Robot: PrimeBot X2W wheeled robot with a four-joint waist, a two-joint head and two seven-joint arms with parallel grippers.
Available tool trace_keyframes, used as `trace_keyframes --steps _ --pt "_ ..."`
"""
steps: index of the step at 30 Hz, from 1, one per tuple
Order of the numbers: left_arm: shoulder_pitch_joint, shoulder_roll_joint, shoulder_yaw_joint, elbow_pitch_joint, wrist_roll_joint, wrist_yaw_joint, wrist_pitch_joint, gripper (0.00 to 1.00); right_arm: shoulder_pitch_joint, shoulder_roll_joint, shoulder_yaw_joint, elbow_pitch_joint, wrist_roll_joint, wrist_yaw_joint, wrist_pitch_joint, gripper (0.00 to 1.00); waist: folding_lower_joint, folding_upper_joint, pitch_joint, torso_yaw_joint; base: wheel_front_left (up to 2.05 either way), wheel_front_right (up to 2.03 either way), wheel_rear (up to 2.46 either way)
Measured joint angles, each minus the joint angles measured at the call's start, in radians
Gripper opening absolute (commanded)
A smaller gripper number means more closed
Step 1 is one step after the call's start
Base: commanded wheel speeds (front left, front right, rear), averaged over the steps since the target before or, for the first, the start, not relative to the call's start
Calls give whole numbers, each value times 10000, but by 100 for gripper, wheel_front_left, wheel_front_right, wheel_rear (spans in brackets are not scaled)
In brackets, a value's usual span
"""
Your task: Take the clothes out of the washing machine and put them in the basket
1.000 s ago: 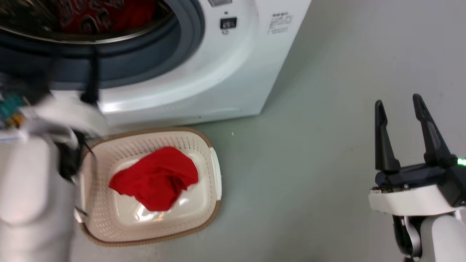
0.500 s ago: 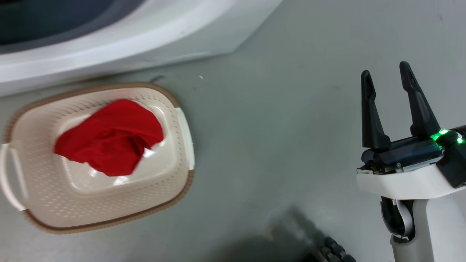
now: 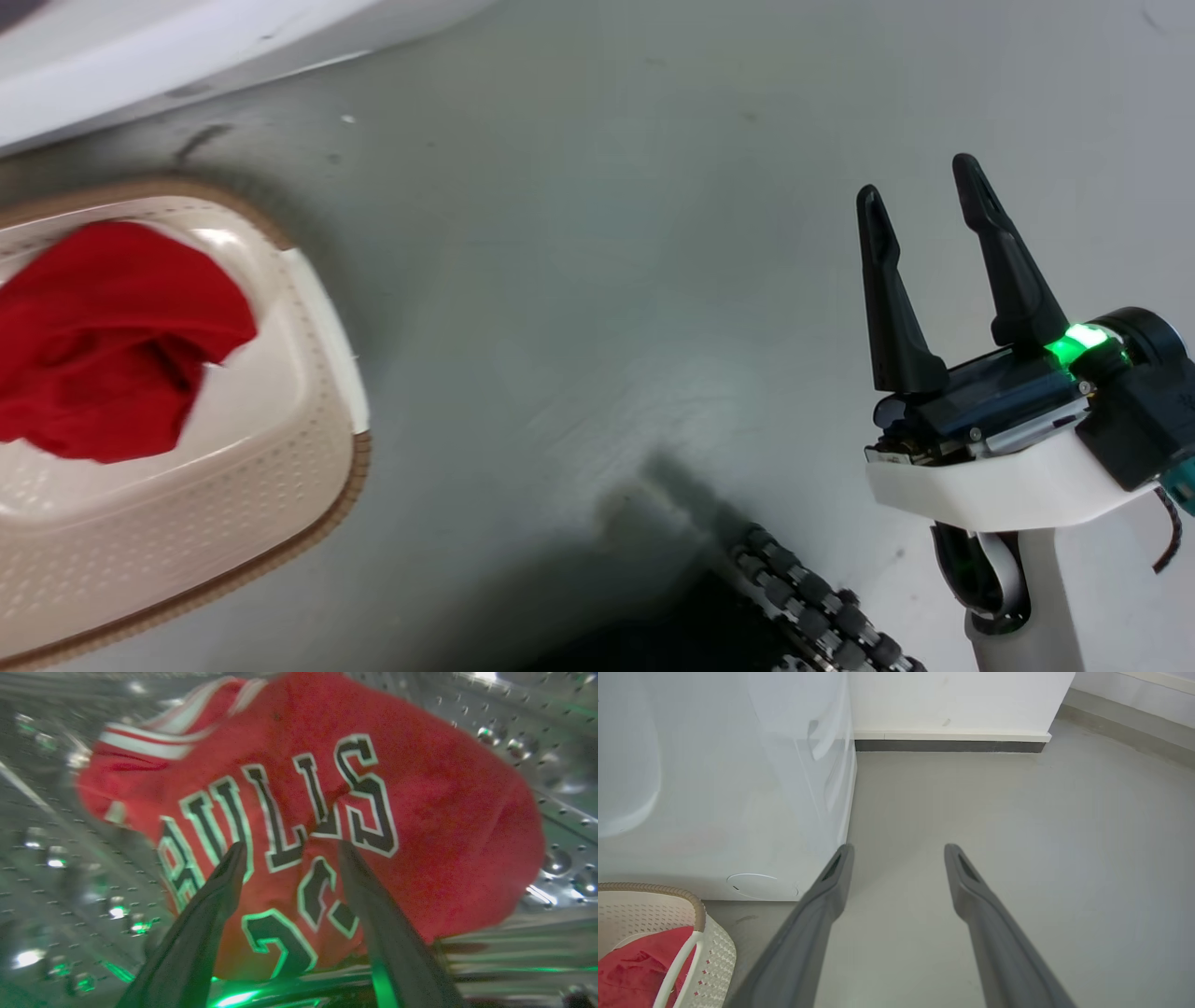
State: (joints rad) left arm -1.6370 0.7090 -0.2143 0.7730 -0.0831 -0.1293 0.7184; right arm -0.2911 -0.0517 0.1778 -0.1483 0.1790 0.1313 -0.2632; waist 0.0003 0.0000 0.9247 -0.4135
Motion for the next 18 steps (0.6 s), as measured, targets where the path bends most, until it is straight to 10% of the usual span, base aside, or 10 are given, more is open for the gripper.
trace_keyframes --steps 15,16,17,18 --pt "-679 61 -105 1005 -171 151 1465 100 311 2 29 -430 63 0 0 100 -2 0 397 -373 0 0 0" --pt "-701 61 -100 1032 -196 165 1549 21 324 2 36 -445 61 0 0 100 -2 0 415 -362 0 0 0" --pt "-725 52 -94 1049 -232 163 1601 0 348 2 38 -462 59 0 0 100 -2 0 431 -349 0 0 0" --pt "-745 42 -98 1049 -282 163 1638 0 369 2 33 -479 56 0 0 100 -2 0 450 -333 0 0 0"
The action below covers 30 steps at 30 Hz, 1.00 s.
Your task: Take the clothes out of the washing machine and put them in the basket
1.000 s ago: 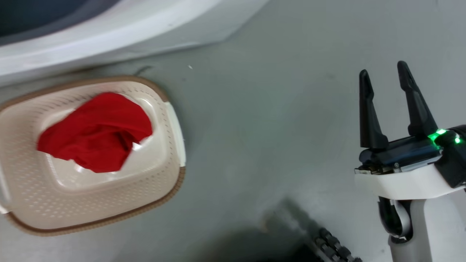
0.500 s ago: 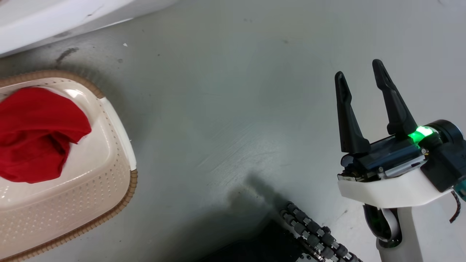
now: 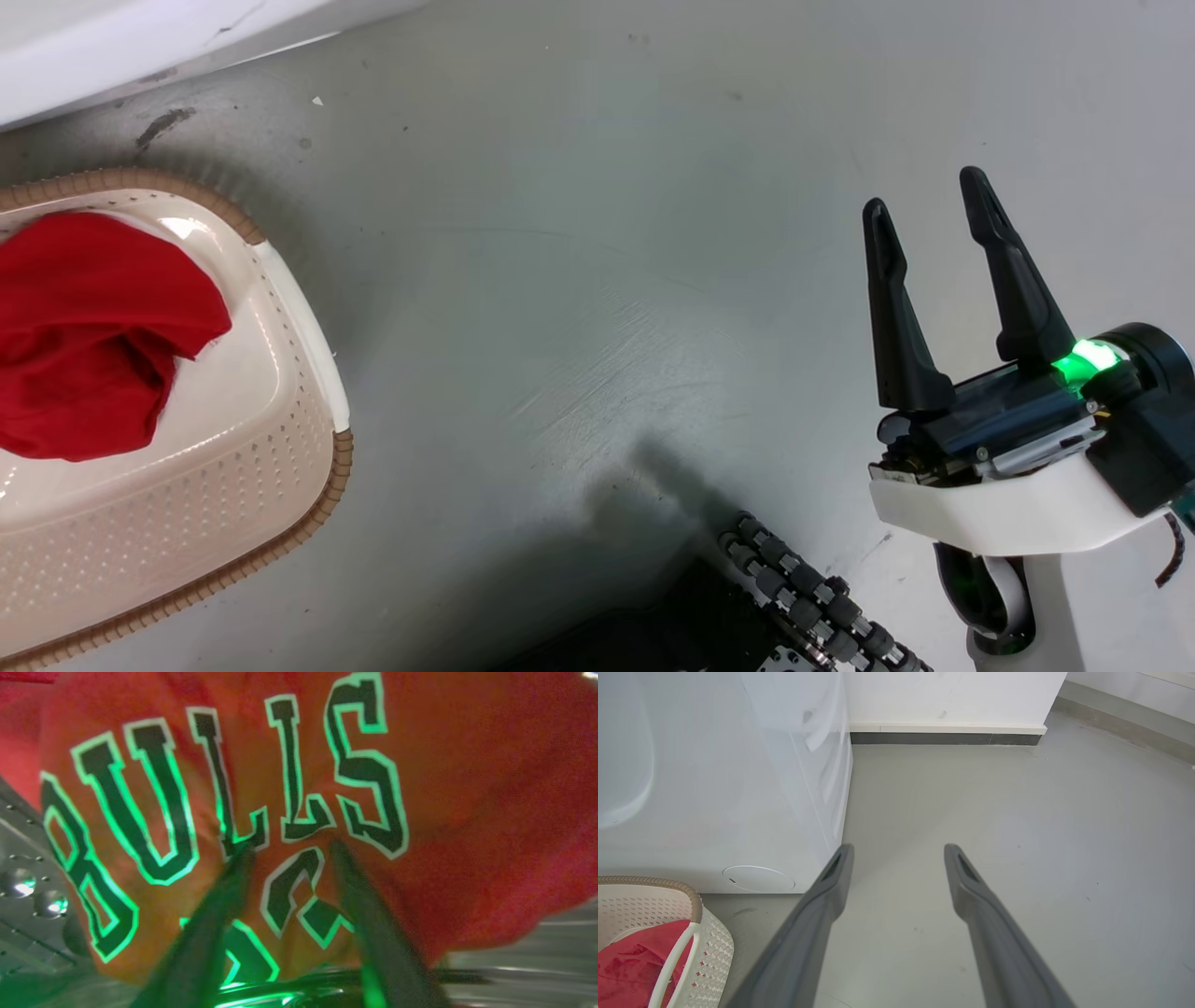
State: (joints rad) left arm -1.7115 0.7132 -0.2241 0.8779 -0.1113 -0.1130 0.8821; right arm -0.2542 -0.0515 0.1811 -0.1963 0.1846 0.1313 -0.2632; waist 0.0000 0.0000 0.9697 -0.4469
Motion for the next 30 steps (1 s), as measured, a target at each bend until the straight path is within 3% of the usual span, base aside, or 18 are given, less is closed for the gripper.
trace_keyframes --steps 6,16,30 --pt "-102 -12 23 -27 -150 75 -314 0 -91 0 21 -17 -33 2 0 100 0 0 84 86 0 0 0" --pt "414 121 -50 13 -341 13 -2824 0 -548 2 -153 146 -324 2 0 100 0 0 -397 164 0 0 0" --pt "2230 -1361 90 1256 -1425 -75 -7392 0 -480 8 -1003 109 -1037 2 0 100 0 0 -2061 1151 0 0 0"
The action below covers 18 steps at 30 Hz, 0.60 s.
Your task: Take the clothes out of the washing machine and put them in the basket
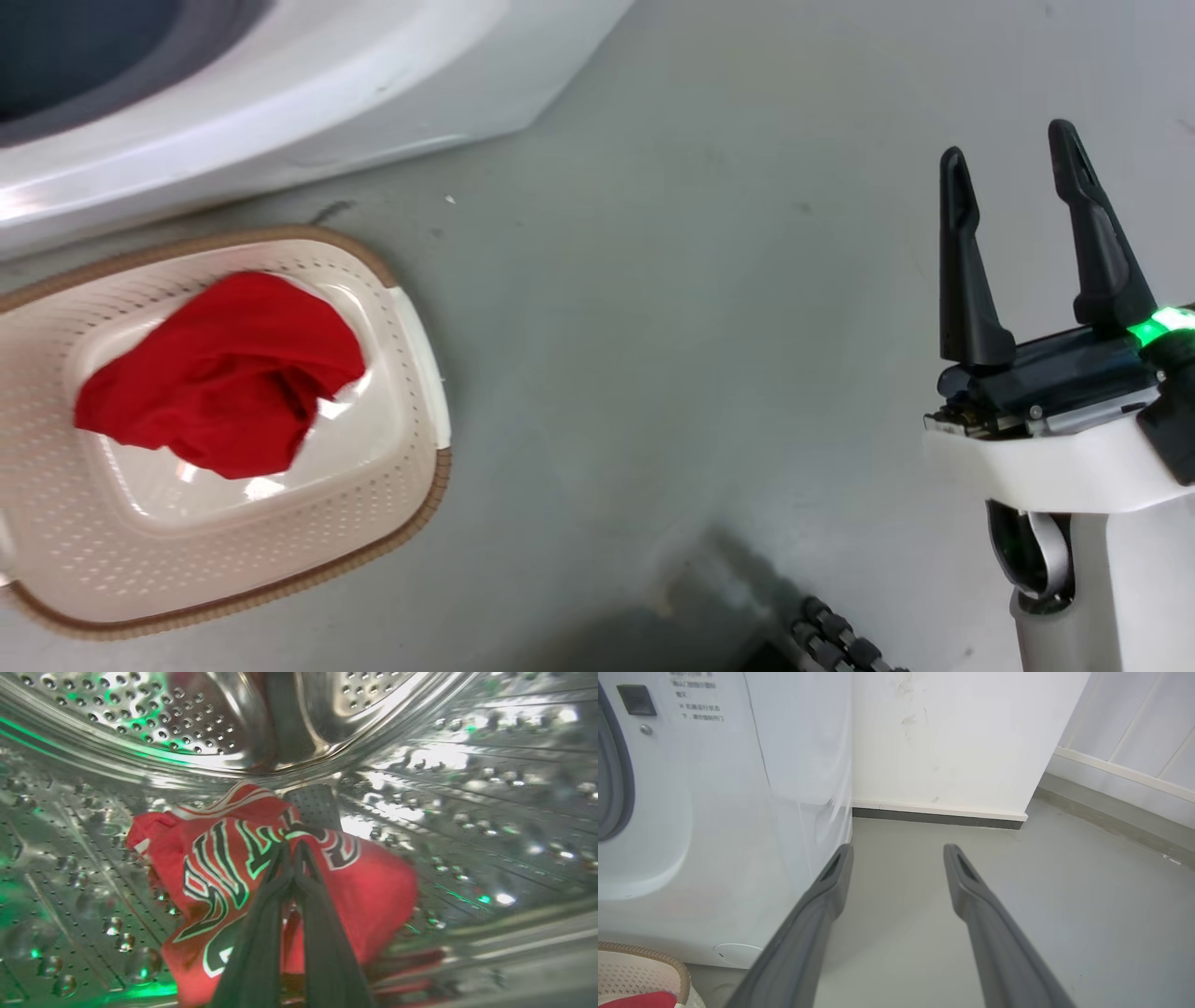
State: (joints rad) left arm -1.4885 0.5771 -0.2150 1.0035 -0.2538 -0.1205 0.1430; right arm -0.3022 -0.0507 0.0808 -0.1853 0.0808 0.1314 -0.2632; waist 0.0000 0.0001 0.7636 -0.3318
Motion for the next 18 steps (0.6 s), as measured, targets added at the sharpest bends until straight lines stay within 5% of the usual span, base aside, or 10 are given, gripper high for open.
trace_keyframes --steps 18 --pt "3729 -1864 -709 33 -1183 -90 -3728 0 824 0 -437 280 -679 -2 0 100 -1 0 -2733 1483 0 0 0"
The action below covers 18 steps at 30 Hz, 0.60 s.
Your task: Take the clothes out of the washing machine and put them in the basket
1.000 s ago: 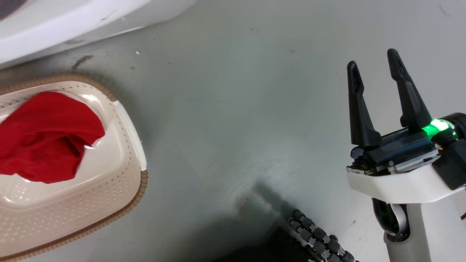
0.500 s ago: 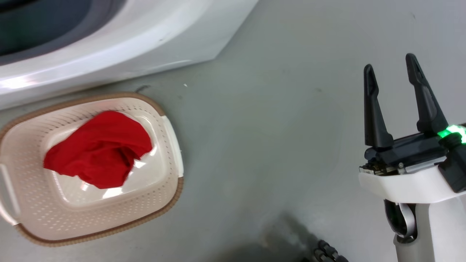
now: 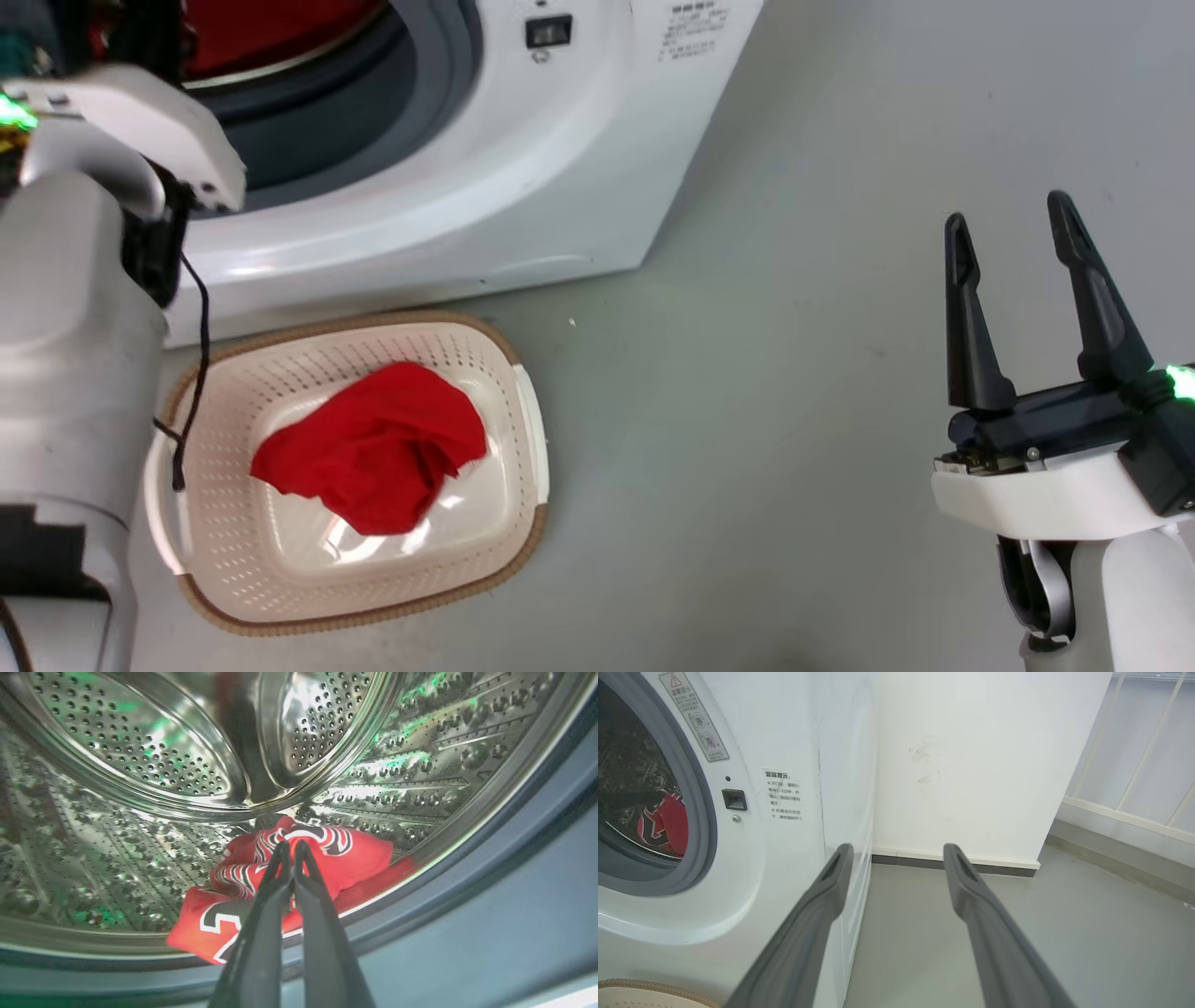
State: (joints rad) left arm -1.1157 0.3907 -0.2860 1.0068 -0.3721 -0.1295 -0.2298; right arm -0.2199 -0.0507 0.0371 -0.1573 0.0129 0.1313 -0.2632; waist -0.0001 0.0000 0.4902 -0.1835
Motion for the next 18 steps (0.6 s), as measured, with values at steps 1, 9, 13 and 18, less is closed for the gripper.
trace_keyframes --steps 1,9,13,18 --pt "217 -36 -23 -157 -46 2 -92 0 40 -2 -23 21 -2 0 0 100 0 0 -155 55 0 0 0" --pt "2121 -242 228 -2401 -268 121 -303 0 450 -2 -196 201 -105 0 0 100 -1 0 -1341 438 0 0 0" --pt "3290 -316 525 -4100 -301 288 -318 0 624 -2 -276 247 -176 0 0 100 -2 0 -1844 634 0 0 0" --pt "4599 -351 882 -6126 -441 529 -318 0 833 -2 -378 282 -222 0 0 100 -1 0 -2332 915 0 0 0"
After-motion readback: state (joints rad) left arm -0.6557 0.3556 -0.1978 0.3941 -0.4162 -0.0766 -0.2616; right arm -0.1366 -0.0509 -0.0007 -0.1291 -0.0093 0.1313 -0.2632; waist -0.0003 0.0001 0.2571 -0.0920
